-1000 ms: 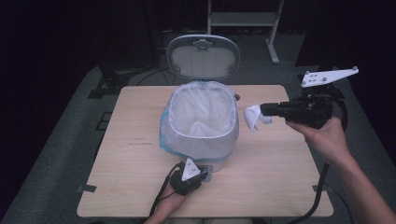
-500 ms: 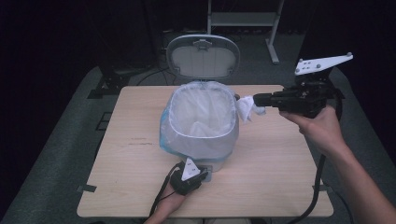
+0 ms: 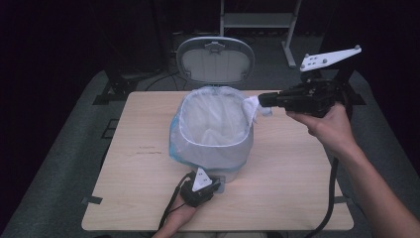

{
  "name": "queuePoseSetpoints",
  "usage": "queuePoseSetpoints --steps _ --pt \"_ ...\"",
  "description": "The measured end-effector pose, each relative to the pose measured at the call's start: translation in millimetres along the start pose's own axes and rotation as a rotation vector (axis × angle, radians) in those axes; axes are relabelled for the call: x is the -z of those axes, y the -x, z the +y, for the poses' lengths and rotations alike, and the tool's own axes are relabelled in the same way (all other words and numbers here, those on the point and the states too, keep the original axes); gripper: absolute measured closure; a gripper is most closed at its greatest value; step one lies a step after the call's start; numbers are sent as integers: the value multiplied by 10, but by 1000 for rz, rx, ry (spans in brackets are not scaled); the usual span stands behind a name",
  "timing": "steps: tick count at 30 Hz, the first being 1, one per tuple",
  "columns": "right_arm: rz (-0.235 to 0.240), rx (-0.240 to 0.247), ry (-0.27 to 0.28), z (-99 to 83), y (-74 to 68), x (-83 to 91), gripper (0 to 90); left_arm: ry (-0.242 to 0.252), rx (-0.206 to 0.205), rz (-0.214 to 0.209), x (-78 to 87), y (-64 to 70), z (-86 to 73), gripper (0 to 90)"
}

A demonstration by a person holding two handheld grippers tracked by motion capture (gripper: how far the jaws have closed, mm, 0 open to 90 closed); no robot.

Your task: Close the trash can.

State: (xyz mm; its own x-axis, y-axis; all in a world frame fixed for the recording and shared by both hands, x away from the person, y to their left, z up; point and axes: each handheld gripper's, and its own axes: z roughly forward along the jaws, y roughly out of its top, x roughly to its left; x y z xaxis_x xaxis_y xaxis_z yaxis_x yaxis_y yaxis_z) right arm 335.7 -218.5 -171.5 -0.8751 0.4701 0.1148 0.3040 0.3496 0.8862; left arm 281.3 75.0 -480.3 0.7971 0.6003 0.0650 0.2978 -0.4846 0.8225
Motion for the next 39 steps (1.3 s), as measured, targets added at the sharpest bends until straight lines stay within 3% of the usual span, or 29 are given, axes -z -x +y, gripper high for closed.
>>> queuePoseSetpoints --steps 22,39 --pt "23 24 -31 207 -23 -316 866 -1 2 -2 0 -2 0 760" --pt "40 29 -63 267 -13 -597 866 -5 -1 -4 4 -9 0 760"
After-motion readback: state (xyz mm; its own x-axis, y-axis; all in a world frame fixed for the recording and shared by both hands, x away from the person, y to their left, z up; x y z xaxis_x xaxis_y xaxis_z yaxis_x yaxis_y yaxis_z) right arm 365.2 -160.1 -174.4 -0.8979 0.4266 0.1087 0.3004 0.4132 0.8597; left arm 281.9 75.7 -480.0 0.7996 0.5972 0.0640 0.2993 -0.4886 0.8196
